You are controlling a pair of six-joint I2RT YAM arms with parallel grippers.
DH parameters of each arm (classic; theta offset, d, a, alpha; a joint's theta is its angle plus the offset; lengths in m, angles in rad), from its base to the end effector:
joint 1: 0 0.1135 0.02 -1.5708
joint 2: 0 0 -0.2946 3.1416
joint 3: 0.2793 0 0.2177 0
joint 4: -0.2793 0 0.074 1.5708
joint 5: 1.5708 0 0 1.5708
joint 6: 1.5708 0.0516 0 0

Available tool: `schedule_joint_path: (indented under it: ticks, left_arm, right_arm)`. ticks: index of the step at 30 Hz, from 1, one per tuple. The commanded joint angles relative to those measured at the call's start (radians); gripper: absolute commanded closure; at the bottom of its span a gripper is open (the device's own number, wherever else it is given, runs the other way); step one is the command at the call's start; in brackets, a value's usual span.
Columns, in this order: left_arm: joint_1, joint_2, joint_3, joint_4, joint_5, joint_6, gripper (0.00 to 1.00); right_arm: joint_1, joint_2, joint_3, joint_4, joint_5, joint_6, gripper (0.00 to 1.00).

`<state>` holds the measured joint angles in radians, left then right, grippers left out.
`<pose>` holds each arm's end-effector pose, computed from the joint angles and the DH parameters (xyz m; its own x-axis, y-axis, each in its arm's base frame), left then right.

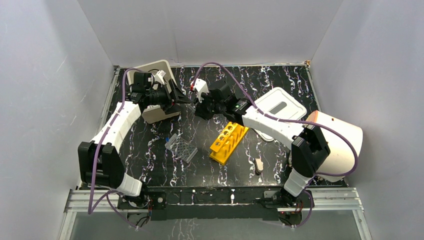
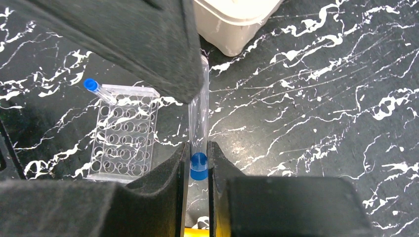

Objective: Organize the chemistry lab equipment

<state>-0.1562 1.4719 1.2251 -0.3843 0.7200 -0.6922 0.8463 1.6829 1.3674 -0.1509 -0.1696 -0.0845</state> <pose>0.2906 -0.0802 0.3472 -0.8590 -0.3505 -0.3732 0.1229 0.5665 -0.8148 0.2467 0.2919 0.3422 -0.2262 -0.3811 -0.8964 -0.8602 0.5100 0.0002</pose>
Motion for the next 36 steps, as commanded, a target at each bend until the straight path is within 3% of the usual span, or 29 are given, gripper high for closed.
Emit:
schedule_joint_path:
  ticks: [1,12,16,21,25,29,32,36]
  left_arm:
    - [-0.005,0.005,0.009,0.016,0.038,-0.044,0.4]
    - [-0.009,0.035,-0.03,0.032,0.11,-0.078,0.72]
    - [-0.009,0.033,-0.035,0.026,0.125,-0.076,0.78]
    - [-0.009,0.027,-0.032,0.021,0.131,-0.066,1.0]
    - [-0.009,0.011,-0.028,0.016,0.105,-0.066,1.0]
    - [-0.009,-0.013,-0.004,0.026,0.086,-0.091,1.0]
    - [-0.009,-0.031,0.013,0.07,0.107,-0.152,1.0]
    - [-0.009,-0.066,0.013,0.206,0.149,-0.331,1.0]
  right_arm:
    - [-0.004,-0.039,0.047,0.038,-0.057,-0.005,0.82]
    - [-0.004,-0.057,0.026,0.039,-0.078,-0.002,0.82]
    - [-0.004,-0.057,0.026,0.035,-0.083,-0.009,0.82]
    - [-0.004,-0.049,0.043,0.012,-0.068,0.017,0.8]
    - [-0.009,-0.048,0.078,-0.026,-0.058,0.086,0.59]
    - [-0.061,-0.123,0.082,0.013,-0.105,0.268,0.28]
    - [-0.103,-0.185,0.079,0.062,-0.095,0.44,0.19]
    - [-0.14,-0.233,0.085,0.095,-0.075,0.679,0.14]
